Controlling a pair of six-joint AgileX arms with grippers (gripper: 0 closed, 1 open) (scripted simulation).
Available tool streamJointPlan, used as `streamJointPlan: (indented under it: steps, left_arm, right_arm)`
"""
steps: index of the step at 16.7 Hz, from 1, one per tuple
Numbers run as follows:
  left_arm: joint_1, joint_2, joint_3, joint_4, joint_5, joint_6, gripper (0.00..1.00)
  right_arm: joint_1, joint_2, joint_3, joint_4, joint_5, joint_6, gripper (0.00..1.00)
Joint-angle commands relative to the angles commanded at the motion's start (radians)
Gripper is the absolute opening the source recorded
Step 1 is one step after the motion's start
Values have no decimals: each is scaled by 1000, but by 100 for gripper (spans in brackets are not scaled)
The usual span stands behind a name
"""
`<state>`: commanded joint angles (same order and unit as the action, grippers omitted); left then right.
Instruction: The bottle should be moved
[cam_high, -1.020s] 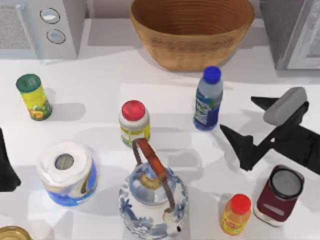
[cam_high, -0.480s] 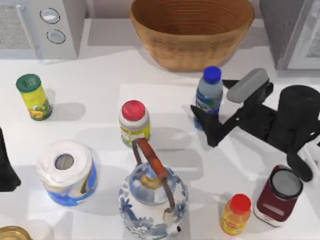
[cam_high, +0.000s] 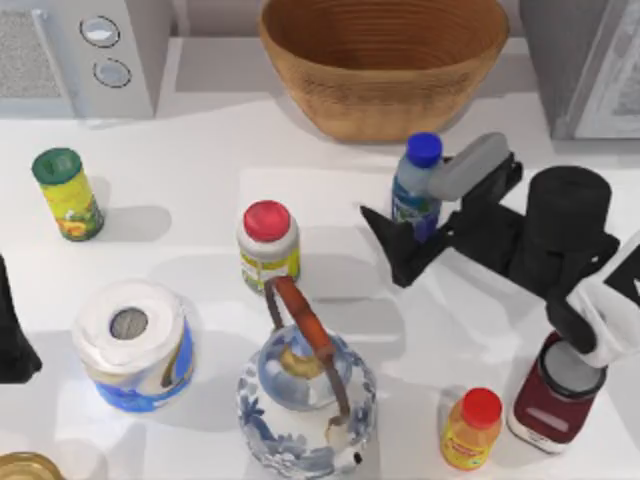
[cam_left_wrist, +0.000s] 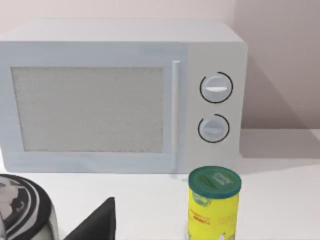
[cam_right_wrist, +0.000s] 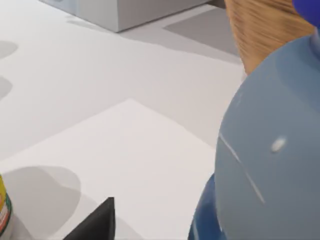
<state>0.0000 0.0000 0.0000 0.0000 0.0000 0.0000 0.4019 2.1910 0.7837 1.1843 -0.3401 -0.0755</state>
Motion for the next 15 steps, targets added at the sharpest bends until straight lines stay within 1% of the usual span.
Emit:
streamJointPlan:
  steps: [13,14,15]
  left_arm:
    - [0,0,0,0,0,0,100]
    - [0,0,0,0,0,0,100]
    - [0,0,0,0,0,0,100]
  right_arm:
    - [0,0,0,0,0,0,2]
    - [0,0,0,0,0,0,0]
    - [0,0,0,0,0,0,0]
